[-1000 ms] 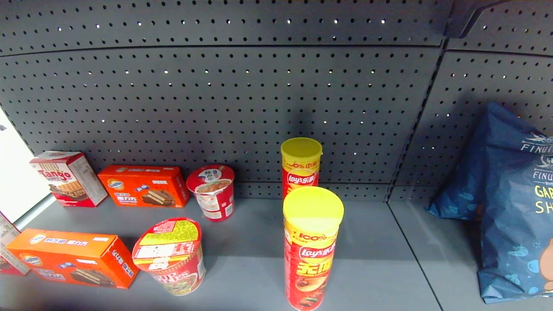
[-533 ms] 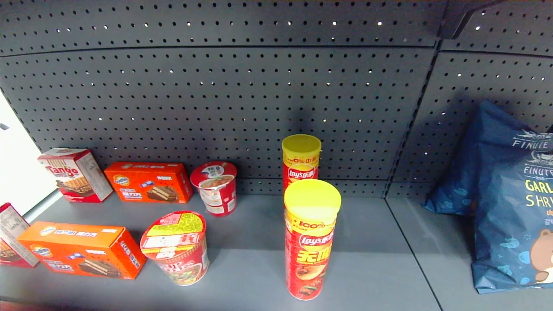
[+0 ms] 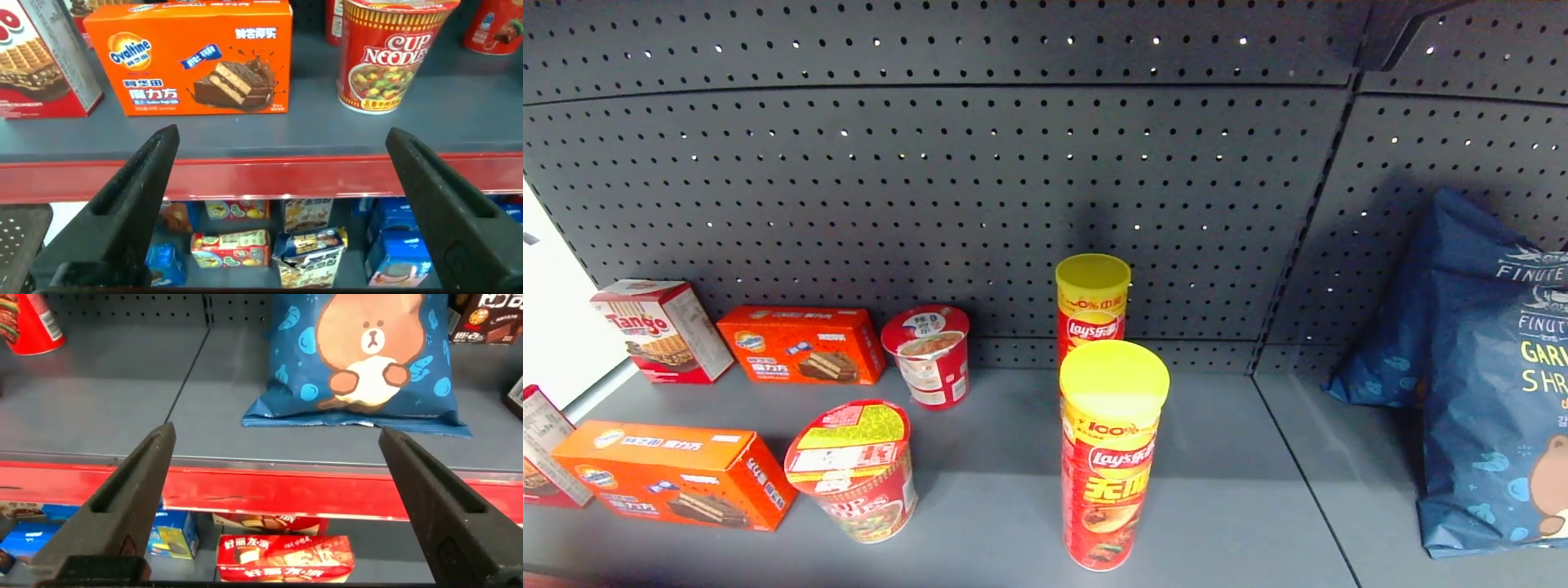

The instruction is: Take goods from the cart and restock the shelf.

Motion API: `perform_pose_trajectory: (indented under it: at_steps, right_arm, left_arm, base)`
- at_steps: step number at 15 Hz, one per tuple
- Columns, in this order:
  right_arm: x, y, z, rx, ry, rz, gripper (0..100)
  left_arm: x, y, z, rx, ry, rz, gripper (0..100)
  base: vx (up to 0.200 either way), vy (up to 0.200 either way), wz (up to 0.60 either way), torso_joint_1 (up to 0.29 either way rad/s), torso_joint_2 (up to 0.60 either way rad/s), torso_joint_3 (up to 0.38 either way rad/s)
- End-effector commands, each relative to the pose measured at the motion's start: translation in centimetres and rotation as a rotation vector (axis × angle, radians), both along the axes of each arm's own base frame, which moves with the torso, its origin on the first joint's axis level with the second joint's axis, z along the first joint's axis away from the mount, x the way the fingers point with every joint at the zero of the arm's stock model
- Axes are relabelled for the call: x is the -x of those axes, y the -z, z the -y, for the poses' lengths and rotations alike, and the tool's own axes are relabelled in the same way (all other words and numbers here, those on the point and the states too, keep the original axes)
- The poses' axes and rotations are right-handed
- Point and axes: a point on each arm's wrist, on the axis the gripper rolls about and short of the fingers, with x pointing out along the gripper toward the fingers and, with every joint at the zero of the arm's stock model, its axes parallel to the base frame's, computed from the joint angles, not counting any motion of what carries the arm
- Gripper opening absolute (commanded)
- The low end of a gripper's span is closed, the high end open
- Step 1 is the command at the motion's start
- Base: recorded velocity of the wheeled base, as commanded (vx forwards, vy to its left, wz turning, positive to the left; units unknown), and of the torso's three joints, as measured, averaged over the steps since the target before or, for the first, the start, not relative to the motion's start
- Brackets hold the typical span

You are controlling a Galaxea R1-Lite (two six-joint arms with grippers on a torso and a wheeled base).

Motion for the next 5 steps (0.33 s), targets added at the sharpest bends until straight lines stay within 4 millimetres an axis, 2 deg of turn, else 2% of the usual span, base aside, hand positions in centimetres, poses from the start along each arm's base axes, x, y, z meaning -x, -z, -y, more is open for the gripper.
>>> perform_pose_trajectory:
  at_steps: [1,5]
  right_arm:
    - [0.0,0.0,0.0,0.001,-0.001,0.0,100]
    - [-0.01,0.0,0.0,-0.001,-0.001,-0.002,100]
  left_arm:
    - [0.0,-0.01,0.0,-0.001,0.001,0.001,100]
    - [0.0,-0.01,0.0,0.0,0.0,0.001,100]
  base:
    - [0.0,0.0,0.0,0.0,0.0,0.0]
    - [0.0,0.0,0.0,0.0,0.0,0.0]
